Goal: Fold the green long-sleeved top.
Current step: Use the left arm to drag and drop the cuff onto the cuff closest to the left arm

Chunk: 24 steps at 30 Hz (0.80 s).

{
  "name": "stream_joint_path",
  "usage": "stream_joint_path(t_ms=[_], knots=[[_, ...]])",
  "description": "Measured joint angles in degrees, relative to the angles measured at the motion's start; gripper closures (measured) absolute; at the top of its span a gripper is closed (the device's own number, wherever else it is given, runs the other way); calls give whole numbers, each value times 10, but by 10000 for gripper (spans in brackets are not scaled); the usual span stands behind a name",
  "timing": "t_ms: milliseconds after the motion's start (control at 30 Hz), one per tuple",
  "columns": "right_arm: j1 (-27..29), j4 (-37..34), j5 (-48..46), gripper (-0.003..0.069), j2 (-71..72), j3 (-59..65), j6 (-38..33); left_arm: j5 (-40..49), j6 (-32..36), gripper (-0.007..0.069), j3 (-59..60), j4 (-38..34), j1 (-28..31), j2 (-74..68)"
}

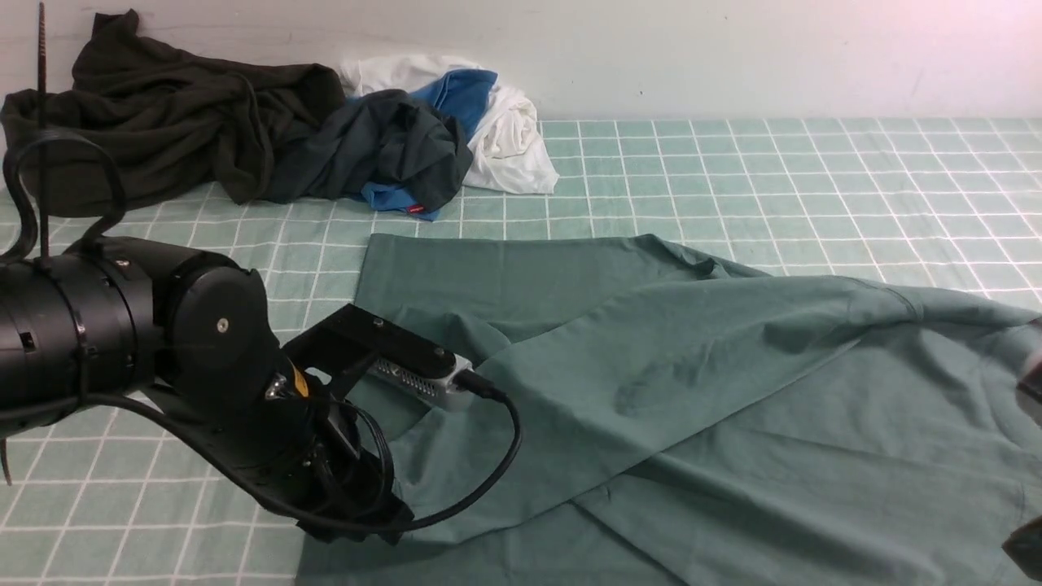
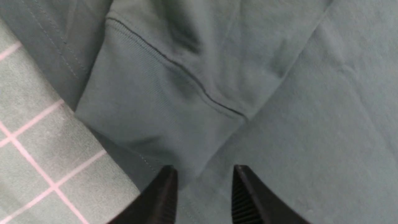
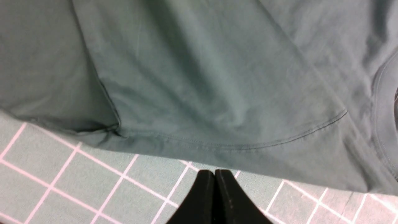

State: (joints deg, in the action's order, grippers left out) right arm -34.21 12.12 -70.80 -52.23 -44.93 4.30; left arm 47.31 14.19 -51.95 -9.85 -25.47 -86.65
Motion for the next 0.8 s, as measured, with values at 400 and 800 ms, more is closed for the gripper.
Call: stream_joint_path(t_ms=[400, 800], knots=[[0, -23, -3, 668, 3, 0, -20, 144, 107, 153, 47, 25, -160, 17], [0, -67, -4, 661, 3, 0, -56, 15, 109, 153, 125, 122, -220, -37]])
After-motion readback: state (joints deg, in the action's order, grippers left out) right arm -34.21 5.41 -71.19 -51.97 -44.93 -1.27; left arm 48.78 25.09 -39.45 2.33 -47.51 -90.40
